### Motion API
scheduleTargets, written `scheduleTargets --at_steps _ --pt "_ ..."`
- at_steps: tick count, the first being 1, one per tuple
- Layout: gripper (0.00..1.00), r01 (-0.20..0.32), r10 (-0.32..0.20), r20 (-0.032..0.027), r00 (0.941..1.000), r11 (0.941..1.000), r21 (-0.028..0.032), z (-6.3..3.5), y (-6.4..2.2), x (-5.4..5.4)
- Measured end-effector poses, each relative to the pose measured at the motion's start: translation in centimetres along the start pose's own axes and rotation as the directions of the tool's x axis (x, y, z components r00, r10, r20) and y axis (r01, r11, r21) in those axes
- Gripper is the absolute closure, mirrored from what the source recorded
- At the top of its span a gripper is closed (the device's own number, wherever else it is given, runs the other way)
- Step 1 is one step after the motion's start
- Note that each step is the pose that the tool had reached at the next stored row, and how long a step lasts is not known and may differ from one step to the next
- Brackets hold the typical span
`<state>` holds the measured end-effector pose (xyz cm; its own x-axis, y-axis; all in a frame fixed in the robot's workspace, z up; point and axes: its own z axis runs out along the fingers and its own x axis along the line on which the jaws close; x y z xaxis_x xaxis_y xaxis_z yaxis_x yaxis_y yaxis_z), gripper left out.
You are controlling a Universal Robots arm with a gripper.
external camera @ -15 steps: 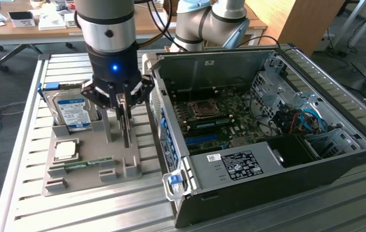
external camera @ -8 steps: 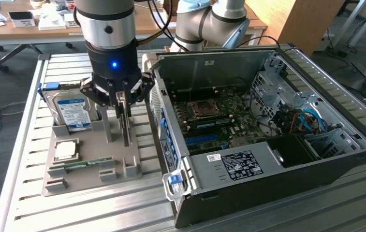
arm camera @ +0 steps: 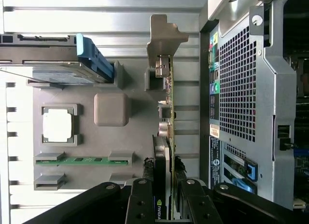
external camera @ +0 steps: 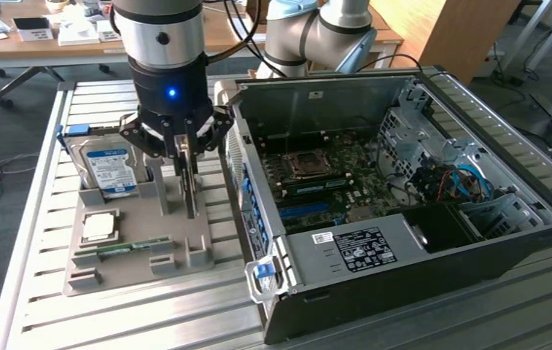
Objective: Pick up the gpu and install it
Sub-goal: 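Pick up the gpu and move the gpu toward the slot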
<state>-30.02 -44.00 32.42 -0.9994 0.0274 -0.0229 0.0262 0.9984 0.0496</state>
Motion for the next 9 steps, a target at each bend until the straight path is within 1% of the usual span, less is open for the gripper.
scheduleTargets --at_steps 9 --pt "0.73 0.0 0.0 0.0001 1.0 1.0 -0.0001 -0.45 0.02 -0.01"
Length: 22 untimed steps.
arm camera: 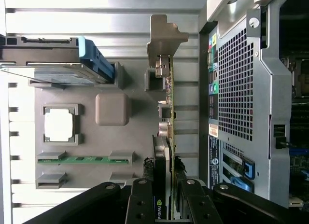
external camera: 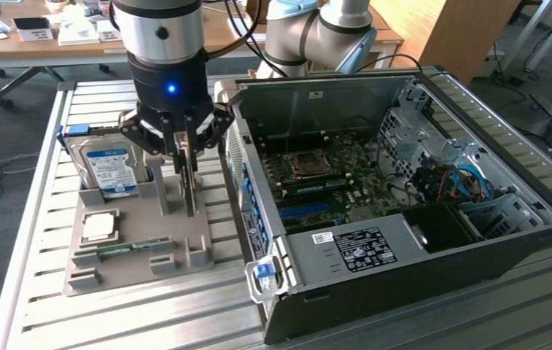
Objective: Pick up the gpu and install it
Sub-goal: 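Pick up the gpu and move the gpu toward the slot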
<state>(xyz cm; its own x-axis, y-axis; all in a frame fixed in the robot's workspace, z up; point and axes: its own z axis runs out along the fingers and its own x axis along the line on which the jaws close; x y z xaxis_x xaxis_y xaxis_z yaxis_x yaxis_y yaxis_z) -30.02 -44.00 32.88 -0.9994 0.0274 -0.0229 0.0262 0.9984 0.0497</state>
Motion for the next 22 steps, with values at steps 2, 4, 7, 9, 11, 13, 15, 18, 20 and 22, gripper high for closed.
scheduleTargets --at_steps 2,4,7,9,11,13,15,18,20,22 --pt "0.73 0.0 0.0 -0.0001 1.0 1.0 0.0 -0.08 0.01 0.0" --pt "0.73 0.0 0.0 -0.0001 1.0 1.0 0.0 -0.15 0.01 0.0" --pt "0.73 0.0 0.0 -0.0001 1.0 1.0 0.0001 -0.27 0.01 0.0" --pt "0.73 0.0 0.0 -0.0001 1.0 1.0 0.0001 -0.35 0.02 -0.01" --pt "0.73 0.0 0.0 0.0 1.0 1.0 0.0001 -0.43 0.02 -0.01" --pt "0.73 0.0 0.0 0.0 1.0 1.0 0.0 -0.51 0.03 -0.01" --pt "0.73 0.0 0.0 -0.0001 1.0 1.0 0.0 -0.6 0.03 -0.01" --pt "0.73 0.0 0.0 0.0 1.0 1.0 0.0 -0.72 0.04 -0.02" --pt "0.73 0.0 0.0 -0.0001 1.0 1.0 0.0 -0.8 0.04 -0.02" --pt "0.73 0.0 0.0 0.0 1.0 1.0 0.0 -0.86 0.05 -0.02"
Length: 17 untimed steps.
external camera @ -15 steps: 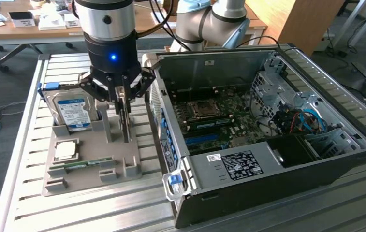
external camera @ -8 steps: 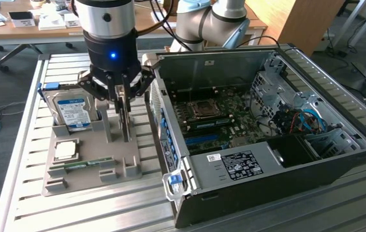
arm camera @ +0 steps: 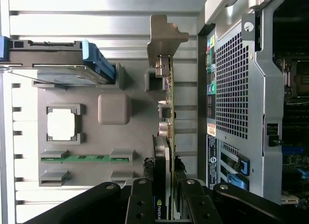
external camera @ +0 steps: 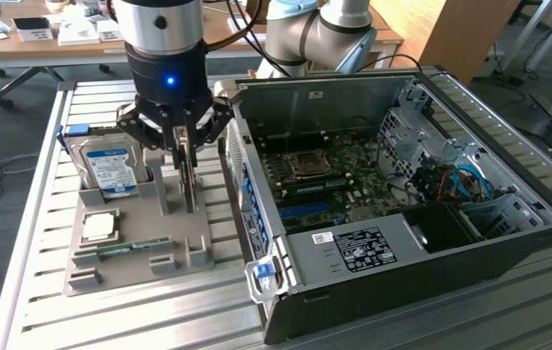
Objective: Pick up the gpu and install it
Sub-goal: 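Pick up the gpu and move the gpu toward the slot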
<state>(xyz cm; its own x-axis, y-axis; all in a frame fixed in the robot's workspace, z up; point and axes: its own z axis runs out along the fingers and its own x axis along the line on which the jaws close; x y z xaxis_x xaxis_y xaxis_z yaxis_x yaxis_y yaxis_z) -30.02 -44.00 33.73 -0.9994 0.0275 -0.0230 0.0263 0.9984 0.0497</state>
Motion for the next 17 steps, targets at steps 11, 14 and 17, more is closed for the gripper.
scheduleTargets --at_steps 11,14,17 --pt "0.73 0.0 0.0 -0.0001 1.0 1.0 0.0001 -0.41 0.02 -0.01" --pt "0.73 0.0 0.0 -0.0001 1.0 1.0 0.0001 -0.61 0.03 -0.01" --pt "0.73 0.0 0.0 0.0001 1.0 1.0 -0.0001 -0.71 0.03 -0.02"
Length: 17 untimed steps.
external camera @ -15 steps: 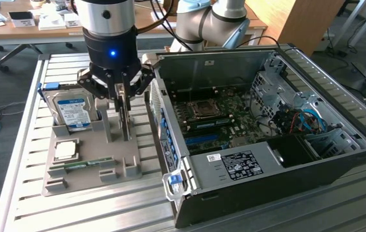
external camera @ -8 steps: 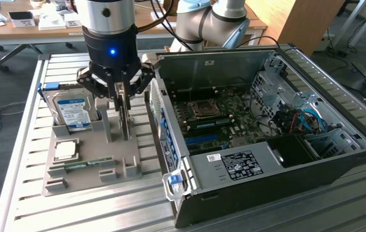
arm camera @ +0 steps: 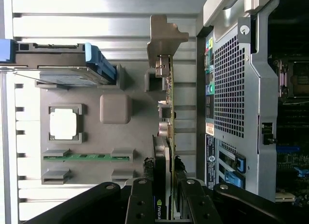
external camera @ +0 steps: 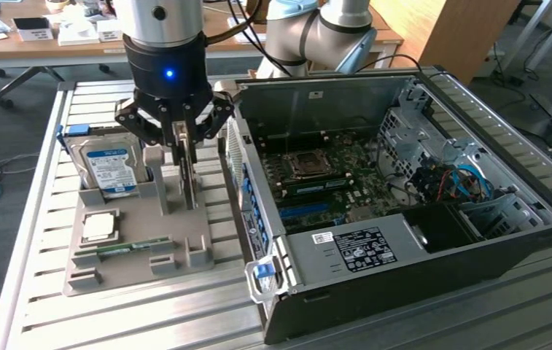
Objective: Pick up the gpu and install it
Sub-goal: 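Pick up the gpu and move the gpu toward the slot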
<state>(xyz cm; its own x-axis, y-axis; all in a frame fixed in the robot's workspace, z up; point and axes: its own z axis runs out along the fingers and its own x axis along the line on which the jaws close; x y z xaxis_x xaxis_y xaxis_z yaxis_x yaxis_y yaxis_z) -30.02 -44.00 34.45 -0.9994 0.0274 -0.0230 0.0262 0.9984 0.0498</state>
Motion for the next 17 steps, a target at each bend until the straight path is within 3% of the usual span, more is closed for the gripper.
scheduleTargets --at_steps 17 --pt "0.73 0.0 0.0 -0.0001 1.0 1.0 0.0001 -0.63 0.03 -0.01"
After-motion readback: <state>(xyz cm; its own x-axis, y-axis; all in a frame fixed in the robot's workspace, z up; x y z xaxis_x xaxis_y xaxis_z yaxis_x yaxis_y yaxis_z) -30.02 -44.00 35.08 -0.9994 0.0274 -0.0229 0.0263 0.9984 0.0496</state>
